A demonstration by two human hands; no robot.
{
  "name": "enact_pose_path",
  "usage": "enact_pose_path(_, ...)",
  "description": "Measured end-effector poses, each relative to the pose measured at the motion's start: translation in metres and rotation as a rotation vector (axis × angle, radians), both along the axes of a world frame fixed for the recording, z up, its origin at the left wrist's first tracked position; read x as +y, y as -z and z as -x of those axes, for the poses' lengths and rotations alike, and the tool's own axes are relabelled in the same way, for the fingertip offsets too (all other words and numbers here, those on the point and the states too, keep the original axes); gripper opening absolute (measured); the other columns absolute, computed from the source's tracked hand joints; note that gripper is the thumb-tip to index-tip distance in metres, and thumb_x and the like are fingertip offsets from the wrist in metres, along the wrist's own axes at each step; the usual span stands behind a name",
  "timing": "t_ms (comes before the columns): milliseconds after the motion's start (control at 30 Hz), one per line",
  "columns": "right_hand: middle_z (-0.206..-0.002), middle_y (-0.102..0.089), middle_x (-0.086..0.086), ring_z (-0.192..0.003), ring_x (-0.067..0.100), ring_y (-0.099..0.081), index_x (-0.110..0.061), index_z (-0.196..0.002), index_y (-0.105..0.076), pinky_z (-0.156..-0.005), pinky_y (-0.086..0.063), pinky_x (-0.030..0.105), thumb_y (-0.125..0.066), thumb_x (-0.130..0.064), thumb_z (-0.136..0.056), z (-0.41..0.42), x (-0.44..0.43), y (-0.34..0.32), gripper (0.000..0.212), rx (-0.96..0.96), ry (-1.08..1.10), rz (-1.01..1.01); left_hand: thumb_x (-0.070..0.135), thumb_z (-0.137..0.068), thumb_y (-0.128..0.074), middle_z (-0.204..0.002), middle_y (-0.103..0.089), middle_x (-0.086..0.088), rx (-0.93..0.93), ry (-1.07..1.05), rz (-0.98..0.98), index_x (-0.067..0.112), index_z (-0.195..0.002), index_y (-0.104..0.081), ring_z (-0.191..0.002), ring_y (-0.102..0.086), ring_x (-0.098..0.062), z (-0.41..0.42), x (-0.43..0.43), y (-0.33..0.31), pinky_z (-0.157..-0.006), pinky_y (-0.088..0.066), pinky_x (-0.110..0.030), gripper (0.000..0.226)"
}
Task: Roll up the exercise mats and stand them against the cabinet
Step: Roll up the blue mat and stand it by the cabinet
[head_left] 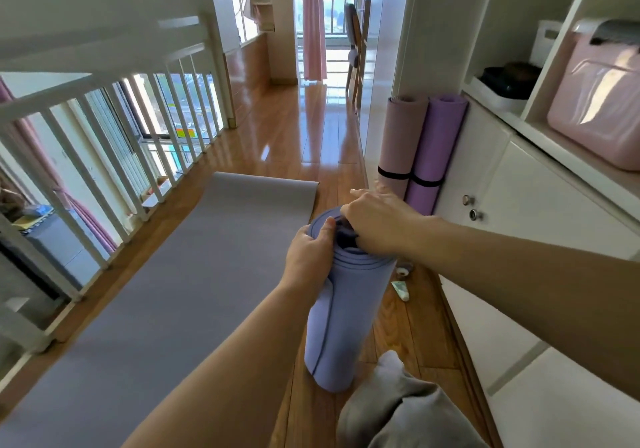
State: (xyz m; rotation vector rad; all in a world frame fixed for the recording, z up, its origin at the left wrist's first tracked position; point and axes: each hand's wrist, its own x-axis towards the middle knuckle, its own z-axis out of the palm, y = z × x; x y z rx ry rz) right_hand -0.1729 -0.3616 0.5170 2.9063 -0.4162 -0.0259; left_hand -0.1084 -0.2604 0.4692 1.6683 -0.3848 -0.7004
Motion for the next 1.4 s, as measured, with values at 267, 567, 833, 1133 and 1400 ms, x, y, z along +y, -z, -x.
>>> enact_pose_path(267, -0.111, -0.06, 0.013, -0.114, 0.03, -0.047, -0.012, -0.109, -0.066, -0.108, -0.028, 0.043, -0.056, -0.032, -0.093, -0.011, -0.005, 0.013, 0.028, -0.084, 0.015, -0.008, 0.045, -0.097, -0.047, -0.09, -0.055, 0.006, 0.015, -0.001, 0.01, 0.021, -0.112, -0.046, -0.077, -0.05, -0.009, -0.001, 0.002, -0.002, -0.078, -0.045, -0.038, 0.028)
enact_pose_path(567, -0.072, -0.054, -0.001, -0.068, 0.013, -0.048, -0.014, -0.069, -0.057, -0.064, -0.034, 0.018, -0.067, -0.016, -0.083, -0.01, -0.023, 0.029, 0.017, -0.382, -0.107, -0.459, 0.048, -0.095, -0.046, -0.086, -0.055, 0.01, -0.039, 0.053, 0.024, 0.027, -0.105, -0.043, -0.076, -0.052, -0.005, -0.014, 0.001, 0.001, -0.077, -0.048, -0.037, 0.024)
enact_pose_path(833, -0.062, -0.064, -0.001, -0.061, 0.01, -0.058, -0.007, -0.066, -0.066, -0.058, -0.048, 0.017, -0.076, -0.011, -0.076, 0.011, -0.023, 0.046, 0.014, -0.674, 0.021, -0.715, 0.054, -0.095, -0.041, -0.086, -0.062, 0.01, -0.042, 0.189, 0.017, 0.035, -0.086, -0.05, -0.079, -0.059, -0.007, -0.013, 0.002, 0.003, -0.06, -0.048, -0.029, 0.022)
enact_pose_path(1133, -0.065, -0.062, -0.01, -0.06, 0.0, -0.057, -0.019, -0.075, -0.068, -0.06, -0.047, 0.008, -0.078, -0.01, -0.074, 0.011, -0.017, 0.049, 0.014, -0.913, 0.228, -0.857, 0.052, -0.087, -0.058, -0.101, -0.065, 0.006, 0.027, 0.228, 0.007, 0.028, -0.125, -0.047, -0.09, -0.063, -0.011, -0.01, 0.003, 0.003, -0.06, -0.051, -0.028, 0.046)
enact_pose_path(1400, -0.109, -0.059, -0.009, -0.094, -0.005, -0.056, -0.021, -0.113, -0.061, -0.077, -0.046, 0.01, -0.056, -0.011, -0.094, 0.025, -0.016, 0.033, 0.022, -1.14, 0.33, -1.246, 0.05, -0.094, -0.049, -0.109, -0.06, 0.002, 0.034, 0.217, -0.044, 0.029, -0.126, -0.046, -0.099, -0.058, -0.019, -0.021, 0.009, -0.004, -0.076, -0.052, -0.047, 0.038)
